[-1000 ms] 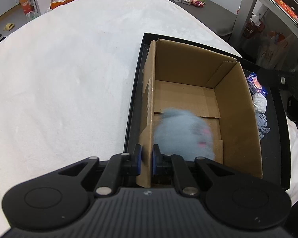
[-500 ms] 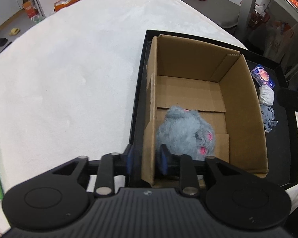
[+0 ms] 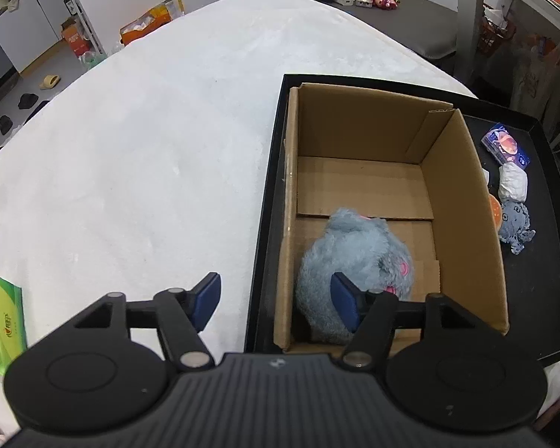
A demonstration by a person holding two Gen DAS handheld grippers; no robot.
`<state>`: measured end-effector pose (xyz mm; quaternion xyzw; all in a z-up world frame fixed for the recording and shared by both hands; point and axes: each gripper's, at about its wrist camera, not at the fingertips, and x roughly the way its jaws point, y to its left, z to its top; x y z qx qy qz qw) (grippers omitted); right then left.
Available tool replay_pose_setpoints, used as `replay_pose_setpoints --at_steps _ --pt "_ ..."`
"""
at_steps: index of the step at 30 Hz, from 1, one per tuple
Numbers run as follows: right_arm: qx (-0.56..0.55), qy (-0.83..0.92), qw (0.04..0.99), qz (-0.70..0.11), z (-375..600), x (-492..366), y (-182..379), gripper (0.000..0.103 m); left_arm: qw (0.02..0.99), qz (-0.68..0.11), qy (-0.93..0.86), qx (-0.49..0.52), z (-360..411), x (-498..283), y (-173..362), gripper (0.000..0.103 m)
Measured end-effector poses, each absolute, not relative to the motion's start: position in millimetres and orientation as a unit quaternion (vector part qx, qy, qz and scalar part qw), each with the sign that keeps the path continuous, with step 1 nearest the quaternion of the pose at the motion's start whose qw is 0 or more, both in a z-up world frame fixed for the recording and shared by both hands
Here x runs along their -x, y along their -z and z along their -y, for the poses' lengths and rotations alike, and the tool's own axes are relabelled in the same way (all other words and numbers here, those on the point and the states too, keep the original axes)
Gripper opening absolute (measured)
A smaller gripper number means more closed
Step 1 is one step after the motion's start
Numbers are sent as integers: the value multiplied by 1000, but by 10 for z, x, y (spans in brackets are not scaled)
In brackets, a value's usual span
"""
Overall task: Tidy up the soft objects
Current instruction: 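Move the right tool to the blue denim plush and grasp it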
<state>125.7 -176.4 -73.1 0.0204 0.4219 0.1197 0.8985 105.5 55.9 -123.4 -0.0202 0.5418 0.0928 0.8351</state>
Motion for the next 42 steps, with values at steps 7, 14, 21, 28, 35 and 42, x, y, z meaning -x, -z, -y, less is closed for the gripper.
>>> replay_pose_setpoints --at_steps 7,14,21,28,35,42 --pt "-14 -110 904 -412 1951 -1170 875 101 828 -550 -108 12 -541 -1064 1210 65" --pt "-32 -111 901 -418 2154 -1169 1094 102 825 -556 -102 -9 -453 -1085 1179 65" --pt "-28 -119 892 -436 2295 -1244 1323 97 819 -563 -108 -24 -393 -1153 1186 65" --pt "-67 -126 880 -452 2411 -1374 1492 77 813 -570 -118 -38 -372 -1212 1190 65" --pt "-132 -120 861 -476 2599 -1540 1704 55 808 -577 -113 -35 -343 -1278 1151 65" --pt "-163 -119 848 -491 2691 -1641 1875 26 808 -578 -105 -48 -224 -1358 1117 65"
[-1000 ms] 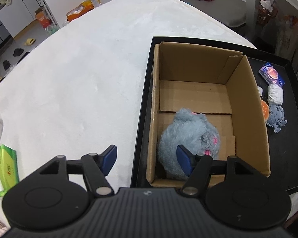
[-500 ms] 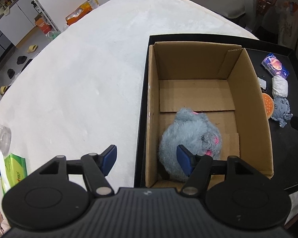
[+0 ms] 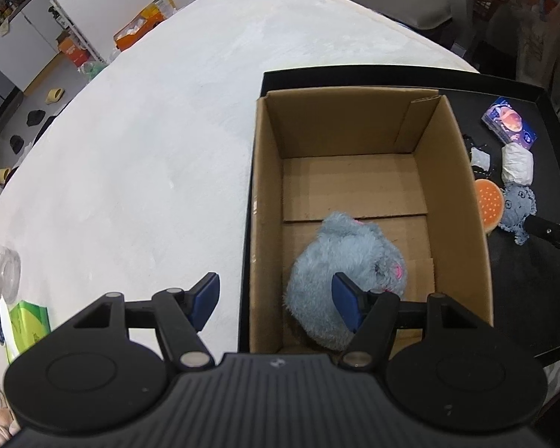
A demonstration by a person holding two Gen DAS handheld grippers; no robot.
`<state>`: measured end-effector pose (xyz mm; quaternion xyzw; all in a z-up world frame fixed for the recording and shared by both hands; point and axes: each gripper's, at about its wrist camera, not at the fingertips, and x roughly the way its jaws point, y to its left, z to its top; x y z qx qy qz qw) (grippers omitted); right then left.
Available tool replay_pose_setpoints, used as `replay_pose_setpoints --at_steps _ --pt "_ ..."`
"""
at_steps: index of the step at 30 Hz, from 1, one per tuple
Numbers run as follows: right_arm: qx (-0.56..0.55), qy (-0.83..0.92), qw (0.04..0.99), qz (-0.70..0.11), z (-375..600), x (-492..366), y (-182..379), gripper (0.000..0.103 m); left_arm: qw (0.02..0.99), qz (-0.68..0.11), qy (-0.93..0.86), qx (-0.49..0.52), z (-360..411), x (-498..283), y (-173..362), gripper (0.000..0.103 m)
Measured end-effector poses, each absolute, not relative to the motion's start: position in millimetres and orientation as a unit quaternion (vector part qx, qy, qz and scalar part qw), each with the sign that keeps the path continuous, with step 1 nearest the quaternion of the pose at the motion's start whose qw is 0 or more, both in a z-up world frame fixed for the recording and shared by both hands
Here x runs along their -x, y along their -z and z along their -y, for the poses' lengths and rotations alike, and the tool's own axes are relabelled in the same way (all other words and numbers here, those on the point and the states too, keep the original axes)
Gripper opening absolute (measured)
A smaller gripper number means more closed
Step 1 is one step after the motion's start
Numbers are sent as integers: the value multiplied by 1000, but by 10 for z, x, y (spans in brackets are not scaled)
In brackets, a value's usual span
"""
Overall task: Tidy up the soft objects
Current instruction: 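Move the right tool to the blue denim plush and grasp it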
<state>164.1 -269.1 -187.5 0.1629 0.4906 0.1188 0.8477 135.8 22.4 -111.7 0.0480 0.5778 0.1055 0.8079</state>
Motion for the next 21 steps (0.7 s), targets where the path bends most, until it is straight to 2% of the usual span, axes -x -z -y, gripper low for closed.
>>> replay_pose_setpoints --at_steps 1,3,5,21 --pt "-166 -118 846 -493 2705 -1649 1894 24 808 -577 -105 -50 -211 -1371 1116 65" --pt "-177 -113 842 -496 2754 -1667 1938 11 808 -578 -104 -50 -188 -1385 1113 65" --pt "-190 -112 838 -498 2796 -1683 1966 4 807 -579 -104 -44 -165 -1395 1112 65" --pt "-189 -114 856 -467 2908 -1573 1714 2 815 -569 -101 -29 -177 -1348 1060 65"
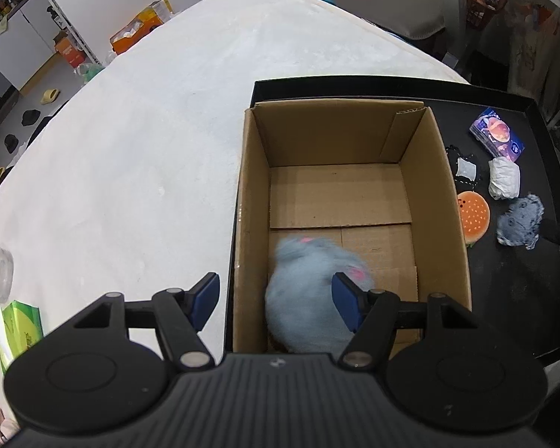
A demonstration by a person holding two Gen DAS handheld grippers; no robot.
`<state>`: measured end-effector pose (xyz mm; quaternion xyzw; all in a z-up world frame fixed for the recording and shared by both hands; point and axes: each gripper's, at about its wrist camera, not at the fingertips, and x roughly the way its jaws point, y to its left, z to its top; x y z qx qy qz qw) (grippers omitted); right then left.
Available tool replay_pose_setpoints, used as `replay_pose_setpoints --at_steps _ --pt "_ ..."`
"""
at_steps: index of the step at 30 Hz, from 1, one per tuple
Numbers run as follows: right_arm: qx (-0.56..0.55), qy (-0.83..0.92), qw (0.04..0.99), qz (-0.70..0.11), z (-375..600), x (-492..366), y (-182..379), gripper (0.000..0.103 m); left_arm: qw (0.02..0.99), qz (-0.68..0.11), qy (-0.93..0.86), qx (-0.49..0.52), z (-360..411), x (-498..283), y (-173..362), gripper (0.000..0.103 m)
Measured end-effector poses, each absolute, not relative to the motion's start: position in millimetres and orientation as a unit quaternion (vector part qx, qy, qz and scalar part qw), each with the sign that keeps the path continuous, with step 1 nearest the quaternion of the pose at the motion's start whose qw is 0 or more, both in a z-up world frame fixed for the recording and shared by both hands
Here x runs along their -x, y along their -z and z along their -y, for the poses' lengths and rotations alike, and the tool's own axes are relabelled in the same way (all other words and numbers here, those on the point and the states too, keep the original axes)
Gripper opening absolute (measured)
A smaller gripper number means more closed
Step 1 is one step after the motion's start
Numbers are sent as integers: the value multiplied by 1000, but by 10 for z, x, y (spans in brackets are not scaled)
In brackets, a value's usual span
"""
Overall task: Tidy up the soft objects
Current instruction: 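Move the right tool to the blue denim plush and grasp it, then carry the denim plush with the right tool and release it into the box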
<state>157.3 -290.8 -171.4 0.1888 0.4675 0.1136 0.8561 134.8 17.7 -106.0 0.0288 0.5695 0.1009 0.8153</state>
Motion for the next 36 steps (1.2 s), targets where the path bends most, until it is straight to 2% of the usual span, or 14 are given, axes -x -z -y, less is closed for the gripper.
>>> replay_pose_setpoints --at_steps 14,26,29,36 --pt "-163 -153 876 -427 2699 -1502 1178 2 826 -553 -110 4 -381 -1205 1038 64" --pt "-138 -173 887 -405 2414 -1512 817 2 831 -546 -100 29 -507 -1133 1107 60" --pt "-130 -172 890 -402 2355 -1506 771 2 833 -545 -91 33 -519 -1130 1127 55" --pt "-116 -175 895 -394 2210 -1507 641 2 832 -547 -79 53 -583 -1114 1184 36"
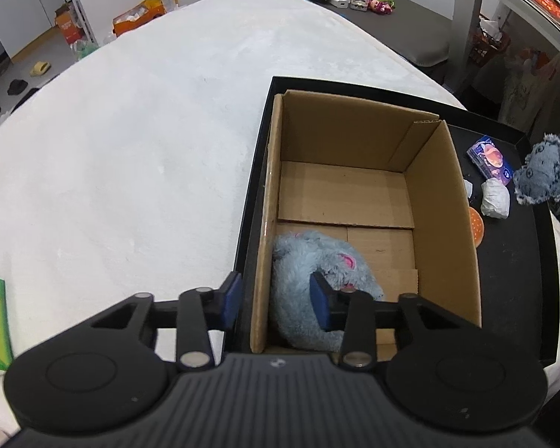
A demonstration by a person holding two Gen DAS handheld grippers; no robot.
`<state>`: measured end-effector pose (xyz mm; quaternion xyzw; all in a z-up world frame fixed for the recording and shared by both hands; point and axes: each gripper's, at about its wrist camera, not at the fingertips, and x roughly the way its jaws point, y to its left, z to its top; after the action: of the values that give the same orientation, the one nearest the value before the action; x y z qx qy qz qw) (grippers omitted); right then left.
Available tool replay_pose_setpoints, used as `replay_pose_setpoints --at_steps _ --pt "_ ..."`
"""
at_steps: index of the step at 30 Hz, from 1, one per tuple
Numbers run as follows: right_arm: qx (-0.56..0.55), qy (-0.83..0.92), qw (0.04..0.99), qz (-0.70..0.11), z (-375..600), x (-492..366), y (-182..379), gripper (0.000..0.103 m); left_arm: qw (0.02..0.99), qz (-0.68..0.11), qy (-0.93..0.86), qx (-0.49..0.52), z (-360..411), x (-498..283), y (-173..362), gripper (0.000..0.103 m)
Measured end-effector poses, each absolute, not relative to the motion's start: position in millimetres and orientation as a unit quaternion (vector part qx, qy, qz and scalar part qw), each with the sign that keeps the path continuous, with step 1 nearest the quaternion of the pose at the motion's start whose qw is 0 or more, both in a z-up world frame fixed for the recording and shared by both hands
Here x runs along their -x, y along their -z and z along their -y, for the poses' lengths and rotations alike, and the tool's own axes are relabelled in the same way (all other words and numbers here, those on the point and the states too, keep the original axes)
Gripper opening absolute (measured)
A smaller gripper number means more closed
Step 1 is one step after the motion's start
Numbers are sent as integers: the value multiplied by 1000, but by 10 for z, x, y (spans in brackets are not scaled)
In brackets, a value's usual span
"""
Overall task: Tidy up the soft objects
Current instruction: 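Carry the denim plush with the right tool and release it into the box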
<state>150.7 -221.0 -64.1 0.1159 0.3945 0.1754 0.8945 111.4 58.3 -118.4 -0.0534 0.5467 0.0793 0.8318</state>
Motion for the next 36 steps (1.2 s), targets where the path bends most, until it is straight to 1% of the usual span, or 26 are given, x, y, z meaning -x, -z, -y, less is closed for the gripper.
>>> replay_pose_setpoints --at_steps 3,5,7,11,13,16,27,36 --pt "-109 -182 896 -390 2132 -1502 575 2 830 -549 -78 60 -611 -1107 1212 29" --pt "-105 -186 896 -389 2068 -1505 546 2 830 -550 -75 64 -628 -1106 1226 26" --pt "-104 -189 896 -387 2019 -1511 524 2 830 -549 -73 67 -643 -1107 1229 22" --pt "-100 -199 895 -386 1893 -1520 482 2 829 -549 -72 73 -682 -1110 1235 17" --pt "-97 -205 894 -386 1826 -1528 476 2 829 -549 -74 76 -703 -1108 1238 12" --pt "-93 -212 892 -388 1727 -1550 482 2 828 -549 -73 82 -744 -1103 1241 10" --pt "-63 -240 881 -402 1261 -1655 527 2 824 -554 -64 102 -841 -1115 1272 9" --pt "-1 -239 869 -432 853 -1710 683 2 821 -558 -57 110 -918 -1147 1294 9"
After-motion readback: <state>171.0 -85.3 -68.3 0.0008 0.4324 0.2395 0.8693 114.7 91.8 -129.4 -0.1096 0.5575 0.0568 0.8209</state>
